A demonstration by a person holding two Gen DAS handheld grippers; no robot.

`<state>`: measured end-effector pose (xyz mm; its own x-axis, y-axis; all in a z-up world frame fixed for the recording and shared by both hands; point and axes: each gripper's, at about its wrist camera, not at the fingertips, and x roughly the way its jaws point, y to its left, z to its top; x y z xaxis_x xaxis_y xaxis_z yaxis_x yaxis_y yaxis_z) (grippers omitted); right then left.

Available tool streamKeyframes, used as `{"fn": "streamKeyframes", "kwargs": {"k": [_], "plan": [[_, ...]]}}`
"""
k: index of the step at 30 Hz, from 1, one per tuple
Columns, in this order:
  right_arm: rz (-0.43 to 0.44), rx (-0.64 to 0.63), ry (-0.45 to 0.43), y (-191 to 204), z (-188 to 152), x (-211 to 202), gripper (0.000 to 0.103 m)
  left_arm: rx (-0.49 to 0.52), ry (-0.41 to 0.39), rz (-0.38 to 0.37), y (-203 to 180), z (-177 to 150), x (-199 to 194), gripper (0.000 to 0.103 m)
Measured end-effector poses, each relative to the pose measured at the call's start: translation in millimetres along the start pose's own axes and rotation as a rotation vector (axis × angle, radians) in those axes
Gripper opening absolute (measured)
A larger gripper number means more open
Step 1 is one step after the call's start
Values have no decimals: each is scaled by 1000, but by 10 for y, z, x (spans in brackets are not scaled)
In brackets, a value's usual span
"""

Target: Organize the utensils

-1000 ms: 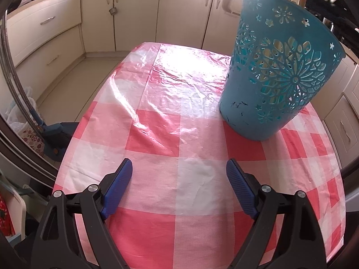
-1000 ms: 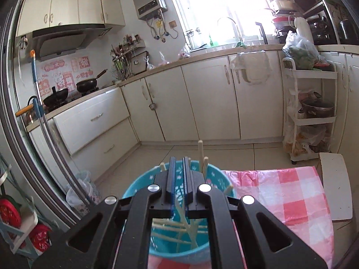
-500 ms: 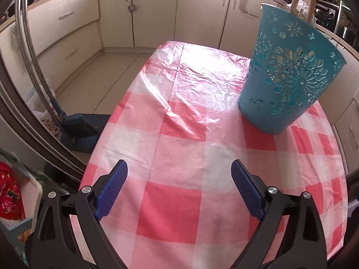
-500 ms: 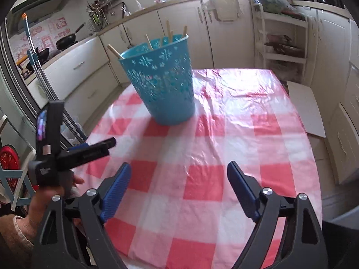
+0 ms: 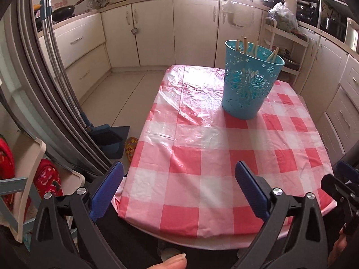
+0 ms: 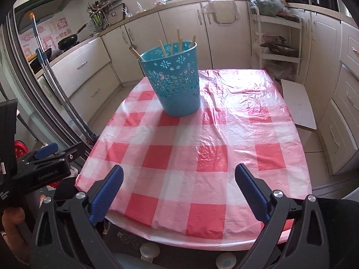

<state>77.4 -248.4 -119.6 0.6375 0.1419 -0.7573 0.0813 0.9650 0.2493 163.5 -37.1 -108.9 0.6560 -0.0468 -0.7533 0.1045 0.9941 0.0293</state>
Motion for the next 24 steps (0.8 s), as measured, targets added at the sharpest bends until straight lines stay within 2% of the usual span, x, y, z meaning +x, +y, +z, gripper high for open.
{"fn": "streamKeyframes", "kwargs": {"k": [6, 12, 16, 24], "plan": [[5, -9, -53, 111, 52, -320, 95, -10, -2, -10, 35, -99, -355, 95], [4, -23, -102, 240, 89, -700, 95, 20, -45, 27, 53, -118, -770, 95], [15, -29, -152, 353, 88, -1010, 96, 15, -81, 9, 70, -123, -1132, 95], [65, -36, -177, 600, -179, -1487, 96, 1, -130, 28, 72, -270, -1725, 95]]}}
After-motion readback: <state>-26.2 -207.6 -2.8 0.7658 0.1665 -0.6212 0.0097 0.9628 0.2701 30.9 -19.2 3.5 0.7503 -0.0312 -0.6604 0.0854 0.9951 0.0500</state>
